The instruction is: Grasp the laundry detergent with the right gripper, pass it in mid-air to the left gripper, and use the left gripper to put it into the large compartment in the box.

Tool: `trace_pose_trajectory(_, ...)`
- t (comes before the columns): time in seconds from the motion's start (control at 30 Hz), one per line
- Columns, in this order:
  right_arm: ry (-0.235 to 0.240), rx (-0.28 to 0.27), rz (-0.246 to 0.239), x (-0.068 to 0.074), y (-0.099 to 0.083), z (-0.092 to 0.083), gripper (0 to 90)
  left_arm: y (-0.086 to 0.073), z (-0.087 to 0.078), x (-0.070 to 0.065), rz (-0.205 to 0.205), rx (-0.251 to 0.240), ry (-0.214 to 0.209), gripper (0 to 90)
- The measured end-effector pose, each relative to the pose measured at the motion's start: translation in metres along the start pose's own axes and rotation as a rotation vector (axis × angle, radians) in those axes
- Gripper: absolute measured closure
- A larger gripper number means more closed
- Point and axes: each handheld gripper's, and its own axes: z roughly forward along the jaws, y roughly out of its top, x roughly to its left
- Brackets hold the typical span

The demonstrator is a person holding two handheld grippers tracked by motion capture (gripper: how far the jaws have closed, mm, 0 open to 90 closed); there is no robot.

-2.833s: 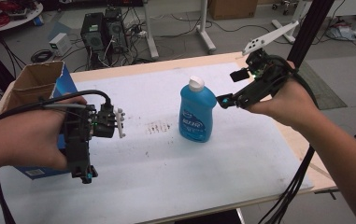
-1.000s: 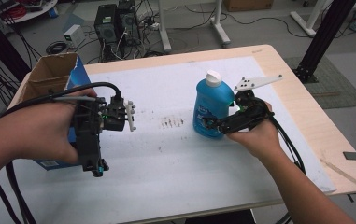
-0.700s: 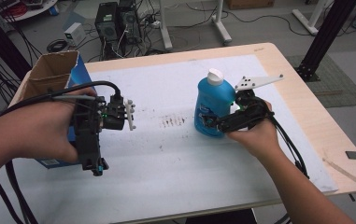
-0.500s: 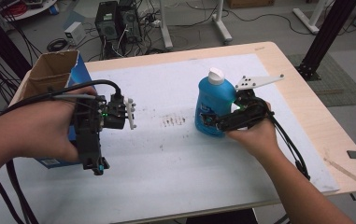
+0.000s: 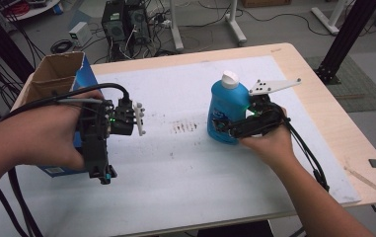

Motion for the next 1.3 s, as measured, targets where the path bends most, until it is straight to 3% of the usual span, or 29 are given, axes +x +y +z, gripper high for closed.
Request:
trace_pose_trajectory(0.3,-0.009,-0.005,-0.002,-0.0008,0.0001,-0.001,19.5,-0.0016,0.0,-0.0003,-0.002,-0.008,0.004,1.7)
trace_pose_trajectory(0.37,-0.007,-0.009,-0.005,-0.0006,0.0003,-0.0014,23.6,-0.0015,-0.0006,0.0002,-0.002,0.001,0.002,1.6)
trace_pose_trajectory(1.3,0.015,-0.018,-0.052,0.0004,-0.0004,-0.0022,40.6,-0.0015,0.0009,0.0033,-0.006,0.002,0.0,1.6)
